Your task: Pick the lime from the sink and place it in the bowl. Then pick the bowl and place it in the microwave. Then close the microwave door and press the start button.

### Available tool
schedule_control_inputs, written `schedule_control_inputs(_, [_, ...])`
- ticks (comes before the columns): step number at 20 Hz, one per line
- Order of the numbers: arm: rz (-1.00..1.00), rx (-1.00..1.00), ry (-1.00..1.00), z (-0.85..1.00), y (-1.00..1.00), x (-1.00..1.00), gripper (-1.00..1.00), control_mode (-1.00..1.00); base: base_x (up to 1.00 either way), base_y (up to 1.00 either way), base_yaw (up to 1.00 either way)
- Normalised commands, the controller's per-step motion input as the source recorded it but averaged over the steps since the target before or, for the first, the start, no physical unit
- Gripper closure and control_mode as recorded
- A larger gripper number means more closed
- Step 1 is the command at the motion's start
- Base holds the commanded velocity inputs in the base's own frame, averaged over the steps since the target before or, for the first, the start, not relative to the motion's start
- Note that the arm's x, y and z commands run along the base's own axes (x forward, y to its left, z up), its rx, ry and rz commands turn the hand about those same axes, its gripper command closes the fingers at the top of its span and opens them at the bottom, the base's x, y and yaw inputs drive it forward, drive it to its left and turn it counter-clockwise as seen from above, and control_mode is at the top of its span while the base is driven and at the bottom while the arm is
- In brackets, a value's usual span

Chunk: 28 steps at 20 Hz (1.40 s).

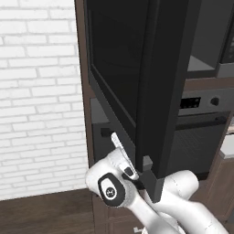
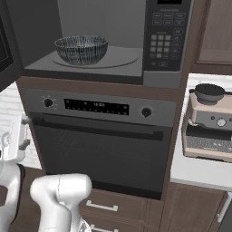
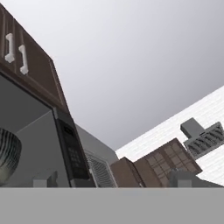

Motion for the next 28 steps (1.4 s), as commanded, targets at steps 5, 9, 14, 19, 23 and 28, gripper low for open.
schedule_control_inputs(5, [0.0, 0.0, 0.0, -0.07, 0.65, 0.0, -1.0, -1.0, 0.0, 0.0, 0.0])
schedule_control_inputs(9, [0.01, 0.0, 0.0, -0.01, 0.33, -0.06, -1.0, -1.0, 0.0, 0.0, 0.0])
schedule_control_inputs(14, [0.0, 0.0, 0.0, 0.0, 0.55, 0.01, -1.0, -1.0, 0.0, 0.0, 0.0])
schedule_control_inputs(19, [0.06, 0.0, 0.0, -0.14, 0.66, 0.13, -1.0, -1.0, 0.0, 0.0, 0.0])
schedule_control_inputs(23, [0.05, 0.0, 0.0, -0.05, 0.66, 0.05, -1.0, -1.0, 0.0, 0.0, 0.0])
schedule_control_inputs(28, [0.03, 0.0, 0.0, 0.01, 0.64, 0.0, -1.0, -1.0, 0.0, 0.0, 0.0])
